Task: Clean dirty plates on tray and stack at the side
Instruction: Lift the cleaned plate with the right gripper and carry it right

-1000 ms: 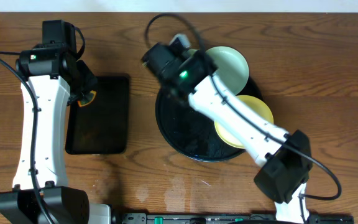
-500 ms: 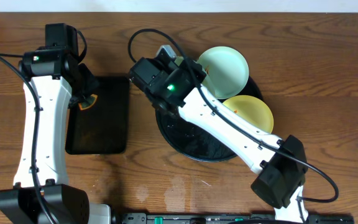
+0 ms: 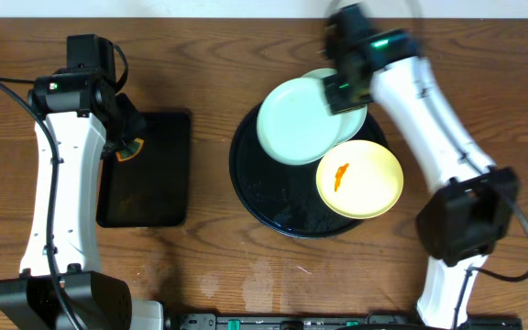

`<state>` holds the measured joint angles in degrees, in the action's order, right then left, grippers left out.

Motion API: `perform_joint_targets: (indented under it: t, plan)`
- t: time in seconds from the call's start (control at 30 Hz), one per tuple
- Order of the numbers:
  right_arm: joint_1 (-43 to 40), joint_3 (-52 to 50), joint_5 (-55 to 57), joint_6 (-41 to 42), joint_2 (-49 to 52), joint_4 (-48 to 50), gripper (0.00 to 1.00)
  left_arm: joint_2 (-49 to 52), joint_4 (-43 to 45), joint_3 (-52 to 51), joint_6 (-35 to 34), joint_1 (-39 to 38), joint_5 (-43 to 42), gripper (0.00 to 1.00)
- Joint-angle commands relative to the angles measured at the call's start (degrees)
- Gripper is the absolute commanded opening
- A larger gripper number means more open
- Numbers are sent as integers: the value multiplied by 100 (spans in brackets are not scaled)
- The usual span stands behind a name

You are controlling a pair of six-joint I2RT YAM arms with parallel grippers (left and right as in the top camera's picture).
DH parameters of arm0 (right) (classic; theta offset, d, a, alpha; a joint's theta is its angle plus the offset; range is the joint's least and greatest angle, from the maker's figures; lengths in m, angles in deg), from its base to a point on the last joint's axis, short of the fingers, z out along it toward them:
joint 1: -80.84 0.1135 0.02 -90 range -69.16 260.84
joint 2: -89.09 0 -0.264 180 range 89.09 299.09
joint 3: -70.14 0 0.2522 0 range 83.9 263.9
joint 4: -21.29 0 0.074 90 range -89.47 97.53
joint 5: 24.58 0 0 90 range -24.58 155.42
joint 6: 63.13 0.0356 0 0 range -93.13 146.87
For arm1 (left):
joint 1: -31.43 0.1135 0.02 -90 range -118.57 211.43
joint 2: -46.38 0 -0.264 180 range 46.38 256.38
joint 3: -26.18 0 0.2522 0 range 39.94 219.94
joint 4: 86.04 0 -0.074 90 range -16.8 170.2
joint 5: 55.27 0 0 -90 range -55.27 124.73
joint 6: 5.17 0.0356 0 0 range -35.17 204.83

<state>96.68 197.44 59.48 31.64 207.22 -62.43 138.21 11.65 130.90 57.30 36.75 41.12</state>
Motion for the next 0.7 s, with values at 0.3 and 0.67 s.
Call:
perform_joint_targets:
  t: [0.3, 0.67]
  plan:
    - [-2603, 24, -90, 271, -20, -160, 1, -9, 7, -74, 98, 24, 74, 8]
    - [-3580, -1108, 13, 291, -9, 953, 1, -7, 50, -74, 96, 24, 74, 8]
